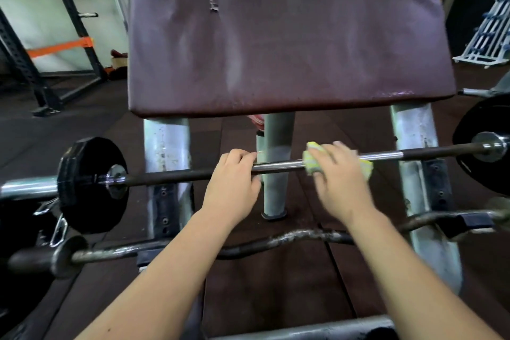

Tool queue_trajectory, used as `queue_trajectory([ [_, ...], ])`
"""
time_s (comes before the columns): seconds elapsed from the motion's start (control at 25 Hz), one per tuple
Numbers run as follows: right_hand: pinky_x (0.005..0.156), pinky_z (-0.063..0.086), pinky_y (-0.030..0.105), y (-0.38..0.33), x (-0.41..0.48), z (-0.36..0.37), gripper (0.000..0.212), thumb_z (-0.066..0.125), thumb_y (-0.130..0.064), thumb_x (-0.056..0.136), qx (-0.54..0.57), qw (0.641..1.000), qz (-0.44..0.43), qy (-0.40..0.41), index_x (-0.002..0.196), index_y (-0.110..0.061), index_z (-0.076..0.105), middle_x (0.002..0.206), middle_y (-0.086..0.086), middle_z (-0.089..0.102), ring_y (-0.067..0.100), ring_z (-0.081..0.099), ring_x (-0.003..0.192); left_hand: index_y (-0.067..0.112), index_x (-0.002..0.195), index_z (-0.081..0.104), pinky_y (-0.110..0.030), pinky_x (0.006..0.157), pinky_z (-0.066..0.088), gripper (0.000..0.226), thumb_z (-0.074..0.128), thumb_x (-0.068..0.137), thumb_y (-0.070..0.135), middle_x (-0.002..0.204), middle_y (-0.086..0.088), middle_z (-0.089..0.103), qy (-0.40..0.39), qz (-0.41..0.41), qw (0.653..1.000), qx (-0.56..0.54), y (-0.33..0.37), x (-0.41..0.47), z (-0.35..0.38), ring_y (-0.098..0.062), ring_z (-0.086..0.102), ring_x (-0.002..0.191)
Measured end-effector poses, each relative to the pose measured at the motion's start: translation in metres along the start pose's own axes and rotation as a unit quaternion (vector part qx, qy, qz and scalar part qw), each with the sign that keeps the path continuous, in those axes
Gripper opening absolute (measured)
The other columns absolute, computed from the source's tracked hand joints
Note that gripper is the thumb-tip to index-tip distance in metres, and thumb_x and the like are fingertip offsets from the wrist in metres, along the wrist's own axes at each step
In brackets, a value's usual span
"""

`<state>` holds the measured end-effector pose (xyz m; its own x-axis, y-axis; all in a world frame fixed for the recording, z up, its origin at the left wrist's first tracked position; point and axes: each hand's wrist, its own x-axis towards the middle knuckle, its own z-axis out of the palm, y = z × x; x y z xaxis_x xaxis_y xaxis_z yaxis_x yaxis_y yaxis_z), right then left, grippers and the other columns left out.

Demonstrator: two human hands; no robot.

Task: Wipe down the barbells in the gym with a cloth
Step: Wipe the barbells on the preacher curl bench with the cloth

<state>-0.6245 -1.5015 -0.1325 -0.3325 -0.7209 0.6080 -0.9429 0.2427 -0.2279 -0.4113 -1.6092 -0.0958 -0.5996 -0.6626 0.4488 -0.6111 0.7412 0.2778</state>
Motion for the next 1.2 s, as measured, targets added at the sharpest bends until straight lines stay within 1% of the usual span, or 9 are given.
queue_trajectory([
  [0.12, 0.119, 0.032, 0.056, -0.091, 0.003, 0.024, 0.064, 0.06, -0.022, 0.08, 0.061, 0.994, -0.078, -0.036, 0.144, -0.023, 0.057, 0.142, 0.008, 0.06, 0.036, 0.048, 0.136, 0.012, 0.132, 0.055, -0.038, 0.105, 0.039, 0.046, 0.059, 0.087, 0.017, 0.126, -0.006, 0.056, 0.0, -0.016, 1.0, 0.025, -0.02, -0.008, -0.009, -0.031, 0.049, 0.114],
  [0.24, 0.118, 0.038, 0.055, -0.135, 0.009, 0.038, 0.063, 0.058, -0.016, 0.078, 0.104, 0.989, -0.095, -0.04, 0.141, -0.019, 0.06, 0.137, 0.009, 0.064, 0.036, 0.055, 0.13, 0.011, 0.121, 0.061, -0.036, 0.1, 0.039, 0.042, 0.054, 0.08, 0.005, 0.116, -0.009, 0.06, 0.022, -0.036, 0.999, 0.024, -0.037, -0.016, -0.021, -0.032, 0.052, 0.106],
  [0.36, 0.108, 0.048, 0.051, -0.151, 0.012, 0.037, 0.063, 0.057, -0.016, 0.081, 0.136, 0.981, -0.135, -0.043, 0.143, -0.014, 0.058, 0.128, 0.009, 0.069, 0.034, 0.06, 0.119, 0.01, 0.118, 0.062, -0.037, 0.095, 0.04, 0.041, 0.054, 0.078, 0.004, 0.112, -0.009, 0.061, 0.036, -0.055, 0.998, 0.014, -0.052, -0.024, -0.032, -0.033, 0.053, 0.103],
  [0.48, 0.088, 0.059, 0.05, -0.155, 0.013, 0.031, 0.065, 0.064, -0.015, 0.082, 0.143, 0.976, -0.156, -0.043, 0.147, -0.016, 0.055, 0.122, 0.006, 0.071, 0.032, 0.061, 0.114, 0.013, 0.12, 0.06, -0.038, 0.095, 0.042, 0.04, 0.058, 0.081, 0.011, 0.115, -0.006, 0.06, 0.035, -0.076, 0.996, 0.008, -0.062, -0.031, -0.037, -0.032, 0.052, 0.107],
  [0.56, 0.079, 0.06, 0.052, -0.156, 0.015, 0.028, 0.066, 0.067, -0.013, 0.082, 0.151, 0.974, -0.163, -0.04, 0.147, -0.016, 0.054, 0.121, 0.005, 0.07, 0.03, 0.061, 0.112, 0.016, 0.122, 0.059, -0.035, 0.095, 0.042, 0.038, 0.059, 0.084, 0.015, 0.119, -0.003, 0.058, 0.031, -0.089, 0.996, 0.01, -0.064, -0.035, -0.037, -0.028, 0.05, 0.11],
  [0.76, 0.079, 0.06, 0.051, -0.149, 0.032, 0.022, 0.068, 0.071, -0.011, 0.083, 0.152, 0.971, -0.18, -0.038, 0.148, -0.015, 0.052, 0.123, 0.006, 0.07, 0.03, 0.062, 0.115, 0.018, 0.122, 0.059, -0.035, 0.095, 0.042, 0.036, 0.058, 0.086, 0.017, 0.118, -0.001, 0.057, 0.033, -0.092, 0.995, -0.002, -0.061, -0.025, -0.045, -0.027, 0.05, 0.111],
  [0.96, 0.084, 0.059, 0.051, -0.151, 0.061, -0.018, 0.068, 0.075, -0.016, 0.086, 0.162, 0.97, -0.13, -0.129, 0.149, -0.013, 0.05, 0.127, 0.008, 0.07, 0.031, 0.062, 0.118, 0.017, 0.141, 0.048, -0.032, 0.1, 0.038, 0.049, 0.056, 0.093, 0.025, 0.133, 0.002, 0.052, -0.03, -0.142, 0.989, -0.014, -0.05, -0.003, -0.101, -0.021, 0.042, 0.129],
  [1.12, 0.083, 0.053, 0.037, -0.174, 0.087, -0.075, 0.069, 0.086, -0.012, 0.078, 0.161, 0.971, -0.118, -0.132, 0.141, -0.004, 0.059, 0.115, 0.009, 0.073, 0.03, 0.066, 0.104, 0.014, 0.139, 0.051, -0.028, 0.104, 0.033, 0.05, 0.058, 0.092, 0.026, 0.13, -0.001, 0.054, -0.066, -0.162, 0.984, -0.029, -0.031, 0.006, -0.163, -0.02, 0.042, 0.124],
  [1.2, 0.087, 0.053, 0.036, -0.19, 0.105, -0.111, 0.07, 0.086, -0.011, 0.078, 0.185, 0.965, -0.1, -0.155, 0.142, -0.005, 0.058, 0.116, 0.009, 0.072, 0.029, 0.065, 0.105, 0.014, 0.137, 0.052, -0.026, 0.102, 0.033, 0.049, 0.06, 0.09, 0.025, 0.129, -0.001, 0.056, -0.079, -0.176, 0.98, -0.041, -0.017, 0.012, -0.201, -0.02, 0.044, 0.12],
])
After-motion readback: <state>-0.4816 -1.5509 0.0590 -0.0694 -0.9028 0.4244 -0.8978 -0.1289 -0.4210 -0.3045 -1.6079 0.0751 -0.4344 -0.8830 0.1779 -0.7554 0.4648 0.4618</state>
